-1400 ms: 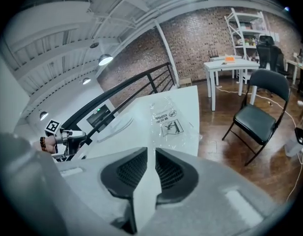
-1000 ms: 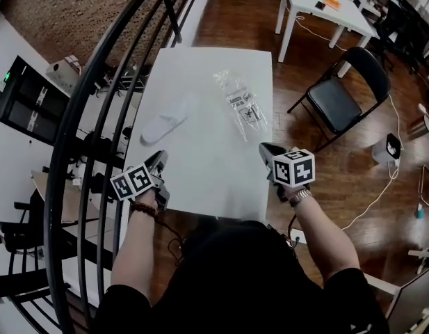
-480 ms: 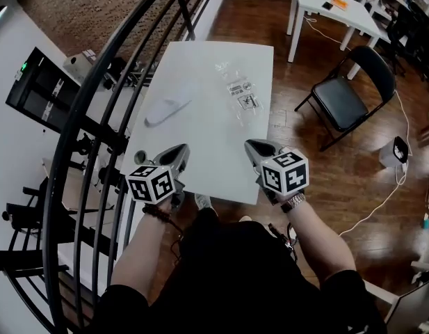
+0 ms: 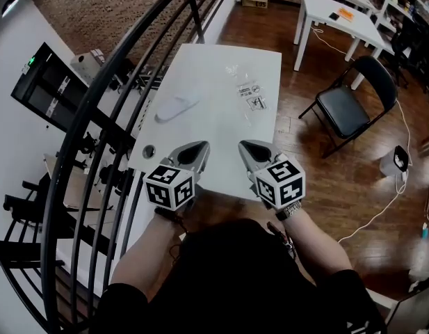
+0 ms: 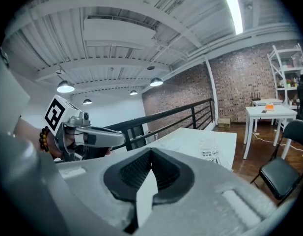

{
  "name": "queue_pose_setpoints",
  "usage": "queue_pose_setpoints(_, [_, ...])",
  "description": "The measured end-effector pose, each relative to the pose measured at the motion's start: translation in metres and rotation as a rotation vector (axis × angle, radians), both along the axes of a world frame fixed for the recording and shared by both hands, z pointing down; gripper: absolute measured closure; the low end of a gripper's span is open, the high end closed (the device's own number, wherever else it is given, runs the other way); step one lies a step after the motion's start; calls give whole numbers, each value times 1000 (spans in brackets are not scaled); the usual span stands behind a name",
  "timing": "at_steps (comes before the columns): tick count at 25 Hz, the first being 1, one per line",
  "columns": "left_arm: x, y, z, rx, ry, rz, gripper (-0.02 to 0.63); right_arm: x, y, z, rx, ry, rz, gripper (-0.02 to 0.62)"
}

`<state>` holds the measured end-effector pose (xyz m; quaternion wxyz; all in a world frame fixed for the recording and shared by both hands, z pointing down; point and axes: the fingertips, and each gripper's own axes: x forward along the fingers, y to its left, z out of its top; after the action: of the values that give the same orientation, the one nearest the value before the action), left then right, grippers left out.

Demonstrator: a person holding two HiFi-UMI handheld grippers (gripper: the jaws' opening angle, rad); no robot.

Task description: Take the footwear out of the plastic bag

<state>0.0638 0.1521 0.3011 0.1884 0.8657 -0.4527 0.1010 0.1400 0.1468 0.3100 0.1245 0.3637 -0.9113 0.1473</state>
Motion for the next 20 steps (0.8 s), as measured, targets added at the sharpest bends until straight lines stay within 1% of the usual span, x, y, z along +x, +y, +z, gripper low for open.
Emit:
queue_pose_setpoints(6, [-8,24,-11,36,-12,64,589,-34,23,-19,60,20,10,604])
queue_pose_setpoints(11, [-29,51,-16,57,-14,109,589,-63,49,-26,75,34,40,604])
queue_pose_setpoints(16, [-40,71,-18,70,-6,140,589,-76,73,-26,74,62,70,604])
queue_pose_setpoints(20, [-42,83,-7,62,14,158,589,-79,88,-18,76,92,89,604])
